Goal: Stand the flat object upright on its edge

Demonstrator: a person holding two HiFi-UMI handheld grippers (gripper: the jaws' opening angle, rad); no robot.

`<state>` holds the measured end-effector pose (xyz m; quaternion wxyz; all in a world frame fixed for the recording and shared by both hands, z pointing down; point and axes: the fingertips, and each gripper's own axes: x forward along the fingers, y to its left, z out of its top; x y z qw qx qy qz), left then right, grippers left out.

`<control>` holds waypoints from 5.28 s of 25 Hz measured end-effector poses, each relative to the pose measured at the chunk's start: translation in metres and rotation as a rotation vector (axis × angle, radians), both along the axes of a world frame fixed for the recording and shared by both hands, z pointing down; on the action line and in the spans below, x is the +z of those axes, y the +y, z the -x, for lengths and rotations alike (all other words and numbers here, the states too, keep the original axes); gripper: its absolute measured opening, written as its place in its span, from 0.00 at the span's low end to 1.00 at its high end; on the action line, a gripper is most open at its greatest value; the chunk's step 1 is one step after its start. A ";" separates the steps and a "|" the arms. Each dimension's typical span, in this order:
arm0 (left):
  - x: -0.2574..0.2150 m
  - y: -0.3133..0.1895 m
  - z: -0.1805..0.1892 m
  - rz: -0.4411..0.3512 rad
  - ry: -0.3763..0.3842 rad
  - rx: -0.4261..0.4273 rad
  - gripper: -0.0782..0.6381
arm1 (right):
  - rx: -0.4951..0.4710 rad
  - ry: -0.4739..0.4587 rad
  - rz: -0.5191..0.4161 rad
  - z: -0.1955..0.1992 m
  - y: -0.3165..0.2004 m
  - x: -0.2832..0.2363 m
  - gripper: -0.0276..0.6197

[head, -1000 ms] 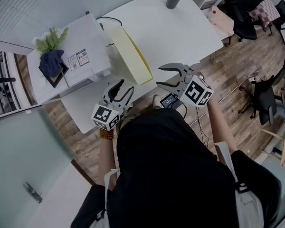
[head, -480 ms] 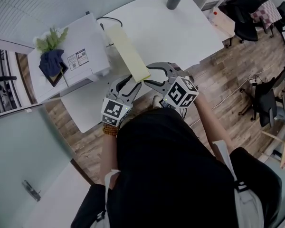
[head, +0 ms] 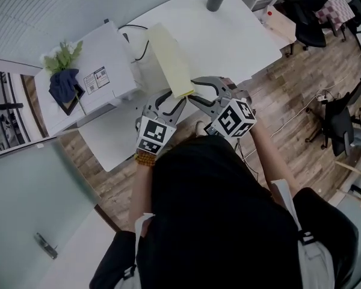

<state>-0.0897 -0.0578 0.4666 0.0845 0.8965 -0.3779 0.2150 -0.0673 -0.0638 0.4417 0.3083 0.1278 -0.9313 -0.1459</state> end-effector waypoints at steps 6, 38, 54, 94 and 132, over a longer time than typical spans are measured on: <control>0.001 0.000 -0.039 -0.013 -0.030 0.084 0.34 | 0.112 -0.043 0.056 -0.046 0.000 0.009 0.32; 0.010 -0.111 -0.039 0.152 0.024 -0.101 0.32 | 0.180 -0.055 0.074 -0.038 -0.112 0.016 0.32; 0.009 -0.126 -0.035 0.164 0.058 -0.135 0.33 | 0.237 -0.155 0.099 -0.039 -0.127 0.015 0.31; -0.013 0.004 0.026 -0.238 0.148 -0.262 0.14 | 0.672 -0.377 -0.019 -0.139 -0.023 0.013 0.06; -0.014 -0.010 0.052 -0.251 0.108 -0.295 0.14 | 0.673 -0.362 -0.045 -0.123 -0.045 0.001 0.06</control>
